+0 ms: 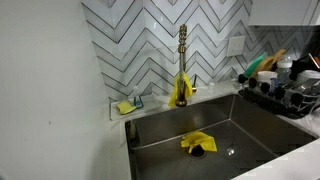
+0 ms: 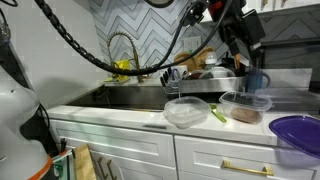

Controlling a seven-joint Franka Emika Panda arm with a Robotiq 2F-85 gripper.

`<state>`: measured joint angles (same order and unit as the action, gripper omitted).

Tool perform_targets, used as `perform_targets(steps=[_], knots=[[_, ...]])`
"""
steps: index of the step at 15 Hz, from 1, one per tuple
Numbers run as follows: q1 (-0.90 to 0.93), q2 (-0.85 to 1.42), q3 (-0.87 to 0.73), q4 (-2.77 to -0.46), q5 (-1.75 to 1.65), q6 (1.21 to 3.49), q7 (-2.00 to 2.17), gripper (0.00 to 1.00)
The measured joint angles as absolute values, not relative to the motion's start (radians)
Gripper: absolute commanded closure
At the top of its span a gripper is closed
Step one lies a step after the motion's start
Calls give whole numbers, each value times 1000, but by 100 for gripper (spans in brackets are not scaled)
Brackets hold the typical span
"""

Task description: Move both of the lunchboxes to the sink at once

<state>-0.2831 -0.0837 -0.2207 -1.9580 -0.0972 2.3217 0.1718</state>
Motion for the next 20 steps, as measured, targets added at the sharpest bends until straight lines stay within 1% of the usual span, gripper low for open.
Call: perform_targets(steps=[9,12,16,20], knots=[[-283,-72,-221,-1954,-92,2321,205,0],[-283,-32,-224,-1942,-60,2320,258,0],[-282,44,-226,-1923,74,2319,246,0],[-283,131,-229,-1897,123,2315,246,0]])
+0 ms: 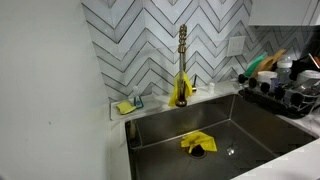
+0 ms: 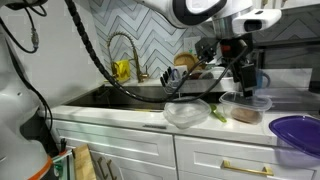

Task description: Move both of the lunchboxes to the sink at once

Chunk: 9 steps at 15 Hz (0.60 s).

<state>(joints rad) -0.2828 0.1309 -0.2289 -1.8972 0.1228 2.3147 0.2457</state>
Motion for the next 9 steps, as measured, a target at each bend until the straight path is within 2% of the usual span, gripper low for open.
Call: perform_targets(steps=[3,4,5,6,8,9], knots=[[-284,193,-230,-1875,158,2315,246,2],[-284,212,-230,-1867,171,2315,246,8],[-284,230,-230,-1858,187,2315,246,9],[-285,246,-230,-1849,204,2315,246,18],[-287,275,-229,-1829,240,2315,246,29],[-288,288,-229,-1817,257,2315,246,42]])
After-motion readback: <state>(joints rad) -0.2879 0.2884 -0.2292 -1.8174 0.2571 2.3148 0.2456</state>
